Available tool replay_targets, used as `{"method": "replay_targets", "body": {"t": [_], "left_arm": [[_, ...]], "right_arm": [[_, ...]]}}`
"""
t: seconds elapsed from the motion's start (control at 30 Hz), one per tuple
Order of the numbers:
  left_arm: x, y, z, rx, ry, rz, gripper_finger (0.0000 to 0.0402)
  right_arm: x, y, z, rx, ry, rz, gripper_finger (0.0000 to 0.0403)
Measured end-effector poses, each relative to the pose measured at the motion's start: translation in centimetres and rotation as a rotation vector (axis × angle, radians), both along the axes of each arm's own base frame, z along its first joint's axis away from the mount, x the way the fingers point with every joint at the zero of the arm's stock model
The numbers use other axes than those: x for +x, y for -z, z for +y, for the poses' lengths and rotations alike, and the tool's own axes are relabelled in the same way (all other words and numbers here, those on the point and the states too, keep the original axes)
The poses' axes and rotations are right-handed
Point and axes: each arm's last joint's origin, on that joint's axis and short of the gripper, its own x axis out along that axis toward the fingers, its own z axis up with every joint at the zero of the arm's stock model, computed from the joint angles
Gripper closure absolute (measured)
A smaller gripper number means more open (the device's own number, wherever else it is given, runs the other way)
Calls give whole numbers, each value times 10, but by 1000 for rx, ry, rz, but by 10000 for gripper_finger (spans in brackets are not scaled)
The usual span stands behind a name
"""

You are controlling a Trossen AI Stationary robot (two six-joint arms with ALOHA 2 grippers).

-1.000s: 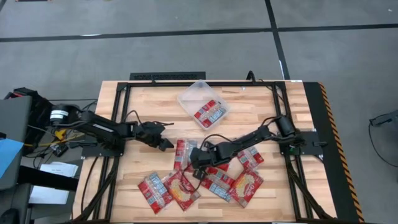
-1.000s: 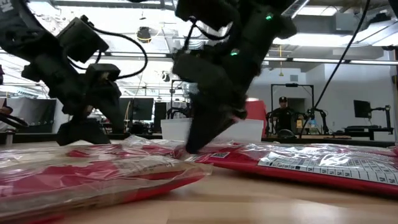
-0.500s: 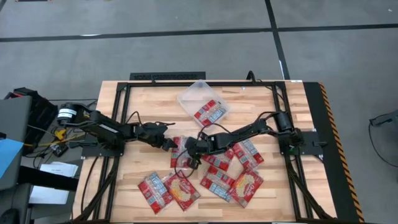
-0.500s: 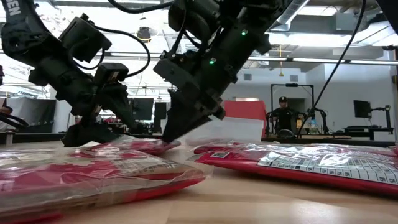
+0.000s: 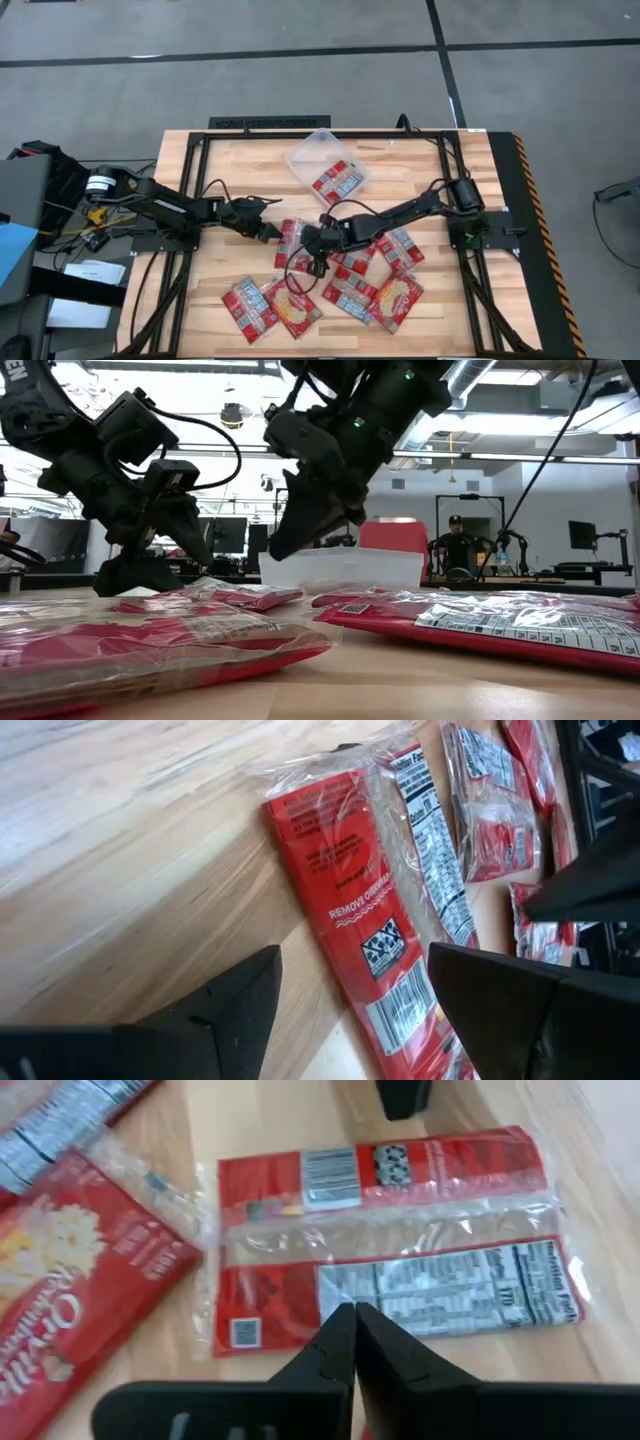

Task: Sort popcorn bags into baskets
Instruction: Put the red popcorn bag into the white bin

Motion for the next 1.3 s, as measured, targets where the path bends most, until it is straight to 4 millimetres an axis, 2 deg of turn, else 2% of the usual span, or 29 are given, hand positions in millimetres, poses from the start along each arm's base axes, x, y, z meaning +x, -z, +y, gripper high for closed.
{"method": "replay_targets", "body": {"t": [0.17,0.37,0.5,0.7,0.77,0.93,1.03,1.13,1.2,1.3], "left_arm": [[0,0,0,-4,-2,6,155],[-1,1,0,-9,-8,14,155],[-1,1,0,-4,-24,20,155],[-1,1,0,-8,-28,18,155],[-1,1,0,-8,-28,16,155],[-1,1,0,-14,-29,8,155],[0,0,0,-17,-29,5,155],[0,0,0,-13,-28,4,155],[0,0,0,-14,-28,5,155],[0,0,0,-12,-28,3,155]], "right_arm": [[5,22,9,24,7,8,394],[11,36,9,53,31,-11,373],[16,38,1,35,23,-44,369],[26,37,-20,39,15,-114,390],[30,44,-29,47,30,-134,392],[40,49,-46,105,15,-146,374],[42,38,-49,89,-8,-152,371],[48,10,-46,8,-46,-217,382],[45,-8,-47,-4,-54,-181,392],[38,-16,-47,-14,-52,-71,396]]}}
